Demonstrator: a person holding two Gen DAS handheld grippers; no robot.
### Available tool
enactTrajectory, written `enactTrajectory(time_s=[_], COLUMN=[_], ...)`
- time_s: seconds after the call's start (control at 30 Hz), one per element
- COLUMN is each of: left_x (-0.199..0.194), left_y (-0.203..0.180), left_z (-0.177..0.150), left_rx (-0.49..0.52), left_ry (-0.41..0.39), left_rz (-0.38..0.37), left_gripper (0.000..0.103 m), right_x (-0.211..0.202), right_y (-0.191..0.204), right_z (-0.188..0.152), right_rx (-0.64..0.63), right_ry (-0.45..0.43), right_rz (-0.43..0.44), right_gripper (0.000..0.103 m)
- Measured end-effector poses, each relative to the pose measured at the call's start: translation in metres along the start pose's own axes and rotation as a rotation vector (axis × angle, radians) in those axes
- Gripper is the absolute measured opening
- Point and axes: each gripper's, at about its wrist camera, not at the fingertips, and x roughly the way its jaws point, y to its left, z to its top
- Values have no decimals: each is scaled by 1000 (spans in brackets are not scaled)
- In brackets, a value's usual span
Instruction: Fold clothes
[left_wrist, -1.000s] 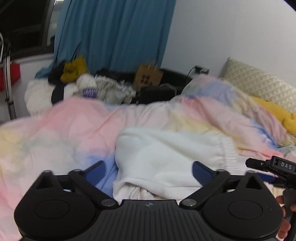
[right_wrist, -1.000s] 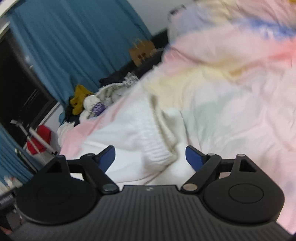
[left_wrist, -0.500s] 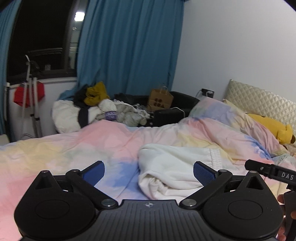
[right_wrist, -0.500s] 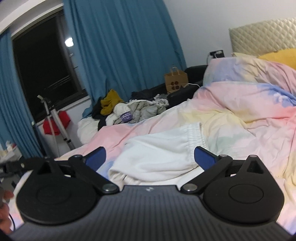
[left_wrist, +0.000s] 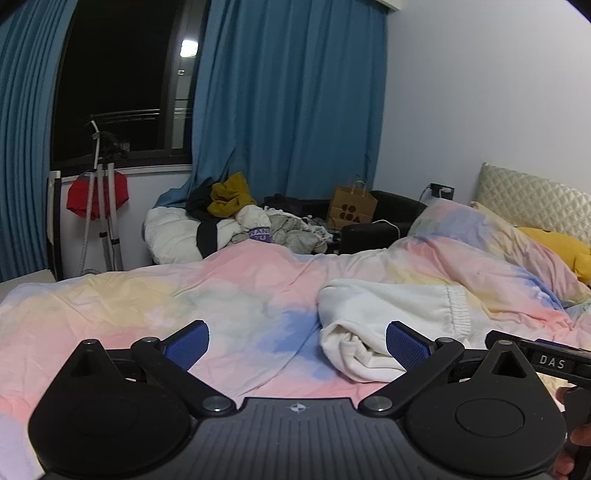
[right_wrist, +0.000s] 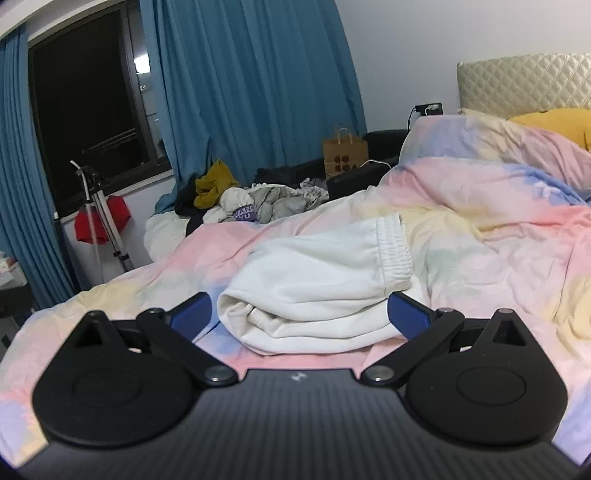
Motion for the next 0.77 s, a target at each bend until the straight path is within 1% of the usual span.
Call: enactTrajectory(time_s=[0.13,0.2,0.43,0.77], left_x=[3,6,10,12], left_y=[3,1,-1,-12], left_z=[-1,-3,-6,-7], left_rx=[4,17,23,54], left_ry=[8,10,34,42], left_rz=[6,23,30,28], left_gripper=[103,103,103,103], right_x=[-2,-2,-1,-1], right_y=[9,13,11,11], right_z=[-4,-5,-4,-4], right_rx=[-49,-68,-63,-70], right_ry=[-13,-15,-6,-2], right_rz=[-25,-34,-52,-63], right_gripper=[103,103,103,103])
